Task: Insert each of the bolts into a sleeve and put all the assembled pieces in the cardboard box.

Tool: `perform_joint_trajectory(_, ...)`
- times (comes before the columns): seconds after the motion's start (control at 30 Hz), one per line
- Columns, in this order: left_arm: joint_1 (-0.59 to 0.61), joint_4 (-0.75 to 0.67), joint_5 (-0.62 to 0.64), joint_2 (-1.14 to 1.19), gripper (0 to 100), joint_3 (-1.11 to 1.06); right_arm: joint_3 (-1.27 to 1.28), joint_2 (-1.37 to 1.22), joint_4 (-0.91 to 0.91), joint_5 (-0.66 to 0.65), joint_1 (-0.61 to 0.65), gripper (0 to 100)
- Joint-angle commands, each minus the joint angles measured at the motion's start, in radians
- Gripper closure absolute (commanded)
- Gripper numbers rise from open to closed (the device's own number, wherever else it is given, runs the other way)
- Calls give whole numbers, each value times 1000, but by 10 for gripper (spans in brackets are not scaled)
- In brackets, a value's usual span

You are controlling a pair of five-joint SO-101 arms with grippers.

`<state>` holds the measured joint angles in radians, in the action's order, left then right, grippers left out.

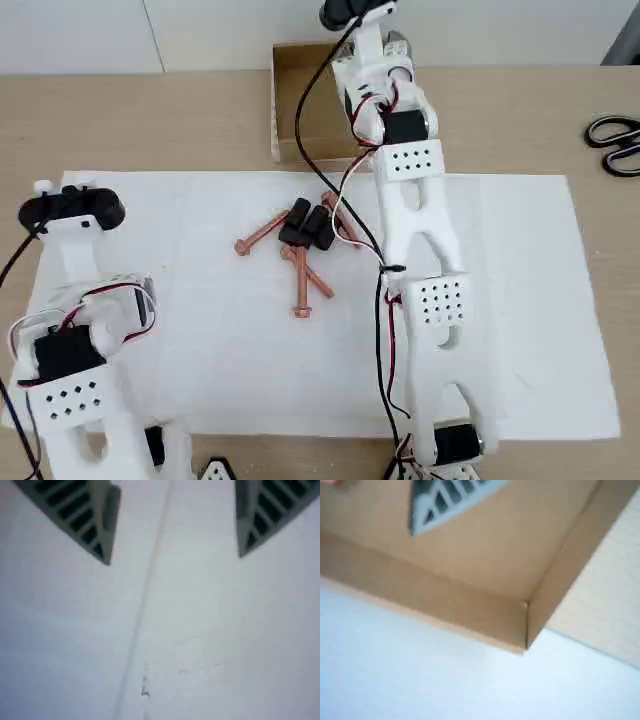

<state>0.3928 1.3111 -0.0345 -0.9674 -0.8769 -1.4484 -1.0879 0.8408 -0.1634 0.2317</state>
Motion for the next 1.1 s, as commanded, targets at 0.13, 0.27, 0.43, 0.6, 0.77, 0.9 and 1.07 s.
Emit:
perform_joint_trajectory(0.13, -5, 0, -5, -17, 842, 8, -238, 104, 407, 0, -7, 757)
perform_joint_trajectory(0.27, -5, -2, -5, -17, 842, 8, -233, 275, 607, 2, -5, 757)
perform_joint_trajectory(0.43, -5, -5, -5, -17, 842, 8, -233, 433, 822, 2, -4, 757)
perform_joint_trajectory(0.6, -5, -5, -5, -17, 842, 8, -233, 570, 888, 25, -19, 757)
perform_joint_trajectory(0.77, -6, -3, -5, -17, 842, 8, -227, 667, 898, 38, -15, 757)
perform_joint_trajectory(0.9, -6, 0, -5, -17, 842, 8, -89, 756, 900, 38, -22, 757)
perform_joint_trajectory(1.07, -6, 0, -3, -17, 842, 4, 247, 981, 900, 38, -18, 757)
